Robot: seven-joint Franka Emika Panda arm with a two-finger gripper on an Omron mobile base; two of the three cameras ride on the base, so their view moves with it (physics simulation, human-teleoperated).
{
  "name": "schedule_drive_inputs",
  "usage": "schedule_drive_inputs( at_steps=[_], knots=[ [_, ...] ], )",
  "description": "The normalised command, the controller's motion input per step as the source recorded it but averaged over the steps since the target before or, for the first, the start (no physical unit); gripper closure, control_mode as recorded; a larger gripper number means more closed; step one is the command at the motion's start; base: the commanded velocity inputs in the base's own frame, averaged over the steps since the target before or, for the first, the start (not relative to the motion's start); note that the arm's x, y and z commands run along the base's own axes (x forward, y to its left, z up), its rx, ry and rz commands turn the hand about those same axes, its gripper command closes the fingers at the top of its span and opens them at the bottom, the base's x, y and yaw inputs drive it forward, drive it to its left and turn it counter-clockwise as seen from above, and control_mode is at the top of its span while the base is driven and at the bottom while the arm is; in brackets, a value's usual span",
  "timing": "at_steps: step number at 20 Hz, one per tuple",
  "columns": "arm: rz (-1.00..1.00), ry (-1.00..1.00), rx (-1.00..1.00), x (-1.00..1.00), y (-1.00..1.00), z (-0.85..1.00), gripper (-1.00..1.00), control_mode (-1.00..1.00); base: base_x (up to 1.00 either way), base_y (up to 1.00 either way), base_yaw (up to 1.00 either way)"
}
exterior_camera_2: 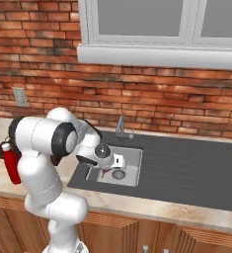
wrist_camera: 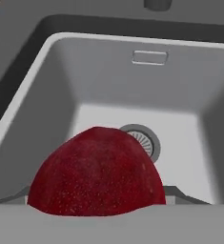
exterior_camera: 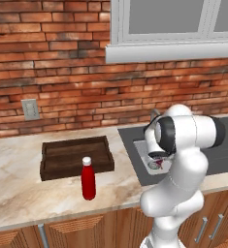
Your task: Pick up all produce items and place them in the sink. Turn on the sink faucet to wash them. Then turn the sink off and put them in the tray.
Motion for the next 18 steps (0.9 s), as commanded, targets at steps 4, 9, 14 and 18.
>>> schedule_drive_inputs(
  at_steps=[4, 9, 14, 18],
  knots=[
    [0.0, 0.0, 0.0, 0.0, 0.24, 0.96, 1.0, -1.0, 0.0, 0.0, 0.0],
    [0.0, 0.0, 0.0, 0.0, 0.24, 0.99, 1.0, -1.0, 0.0, 0.0, 0.0],
    [0.0, 0.0, -0.01, 0.01, 0.23, 0.98, 1.0, -1.0, 0.0, 0.0, 0.0],
    [0.0, 0.02, 0.0, 0.01, 0.25, 0.99, 1.0, -1.0, 0.0, 0.0, 0.0]
  ],
)
